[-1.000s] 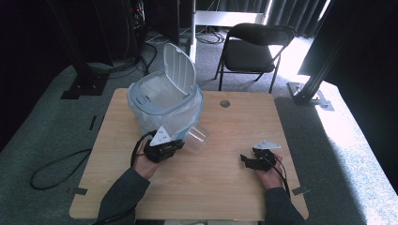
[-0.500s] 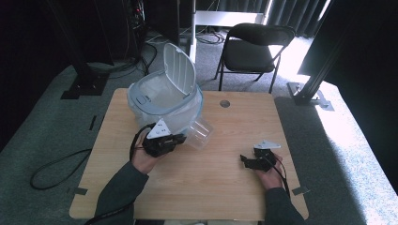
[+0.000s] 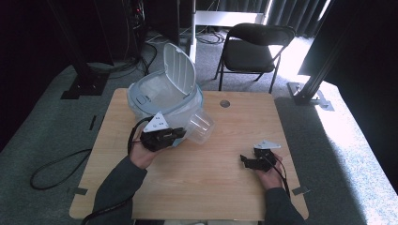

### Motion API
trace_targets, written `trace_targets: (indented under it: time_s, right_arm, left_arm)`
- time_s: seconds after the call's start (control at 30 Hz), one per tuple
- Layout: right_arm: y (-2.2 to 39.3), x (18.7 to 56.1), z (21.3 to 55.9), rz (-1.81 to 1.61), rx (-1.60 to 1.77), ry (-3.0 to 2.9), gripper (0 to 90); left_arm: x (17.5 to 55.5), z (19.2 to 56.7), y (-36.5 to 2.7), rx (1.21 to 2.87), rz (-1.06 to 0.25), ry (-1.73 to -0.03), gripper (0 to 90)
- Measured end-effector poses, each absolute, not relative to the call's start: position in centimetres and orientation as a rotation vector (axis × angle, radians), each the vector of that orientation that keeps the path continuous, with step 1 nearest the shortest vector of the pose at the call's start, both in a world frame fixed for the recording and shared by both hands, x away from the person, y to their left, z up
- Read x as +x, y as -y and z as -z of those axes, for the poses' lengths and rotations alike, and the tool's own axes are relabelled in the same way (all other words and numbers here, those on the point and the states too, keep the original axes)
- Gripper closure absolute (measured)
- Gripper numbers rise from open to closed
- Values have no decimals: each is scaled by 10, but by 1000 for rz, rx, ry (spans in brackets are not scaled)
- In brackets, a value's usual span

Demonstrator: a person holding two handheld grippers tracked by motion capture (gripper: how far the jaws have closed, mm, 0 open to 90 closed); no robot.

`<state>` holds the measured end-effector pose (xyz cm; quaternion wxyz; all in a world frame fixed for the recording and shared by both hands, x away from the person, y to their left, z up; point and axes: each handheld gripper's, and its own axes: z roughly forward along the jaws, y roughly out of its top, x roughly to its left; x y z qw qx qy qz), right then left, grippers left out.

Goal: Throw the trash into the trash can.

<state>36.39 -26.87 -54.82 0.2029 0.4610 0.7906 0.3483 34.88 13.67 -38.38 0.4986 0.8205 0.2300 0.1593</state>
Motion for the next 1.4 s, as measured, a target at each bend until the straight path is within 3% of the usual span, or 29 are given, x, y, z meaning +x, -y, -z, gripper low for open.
trace_targets:
  time_s: [1.4]
  right_arm:
    - [269,364,548,-975,1289,-2206,242]
  left_arm:
    - [353,340,-150,1953,-369,-512,840]
